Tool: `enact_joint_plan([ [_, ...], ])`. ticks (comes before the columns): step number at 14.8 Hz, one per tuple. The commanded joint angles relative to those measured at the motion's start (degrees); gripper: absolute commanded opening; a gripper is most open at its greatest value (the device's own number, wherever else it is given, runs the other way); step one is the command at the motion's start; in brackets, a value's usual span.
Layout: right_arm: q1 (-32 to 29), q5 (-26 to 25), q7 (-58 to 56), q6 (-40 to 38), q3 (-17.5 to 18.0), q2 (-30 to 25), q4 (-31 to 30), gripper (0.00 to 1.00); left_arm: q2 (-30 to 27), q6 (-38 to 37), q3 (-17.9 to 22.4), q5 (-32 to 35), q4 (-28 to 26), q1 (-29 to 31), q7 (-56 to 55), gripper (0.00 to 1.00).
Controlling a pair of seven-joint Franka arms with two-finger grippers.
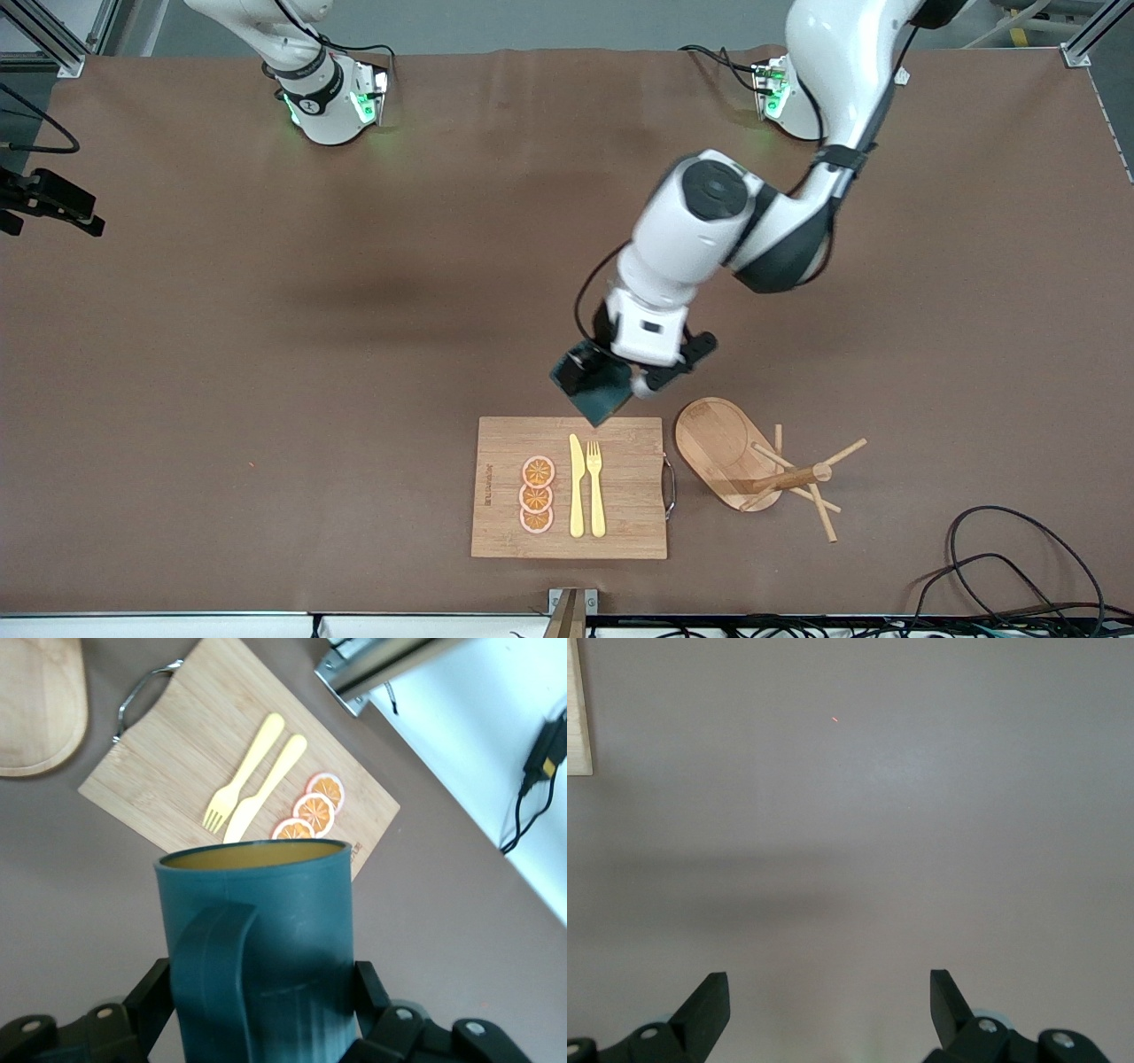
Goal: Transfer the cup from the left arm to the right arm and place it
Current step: 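Lift the teal mug off the stand and carry it toward the table middle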
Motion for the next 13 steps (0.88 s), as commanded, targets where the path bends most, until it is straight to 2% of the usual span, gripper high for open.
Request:
enact_joint_plan([
  [1,0.5,0.0,-0.6,0.0,0.1,1.4,0.2,1.00,1.9,2.5,0.9,11.2,0.3,-5.0,-5.7,0.47],
  [9,-2.4,0.1,-4.9,-0.6,-0.2,1.9,2.2,1.00,9.7,2.4,1.8,52.4,0.1,-16.0,-30.7,0.47],
  [11,-2.2,0.2,-4.8,-0.6,-0.2,1.9,2.2,1.00,13.0,2.0,4.4,63.8,0.2,-19.9,-36.3,0.47],
  [13,-2.0,0.2,-4.8,-0.6,-0.2,1.9,2.2,1.00,16.2,1.9,10.0,70.6,0.3,-25.0,-40.6,0.47],
])
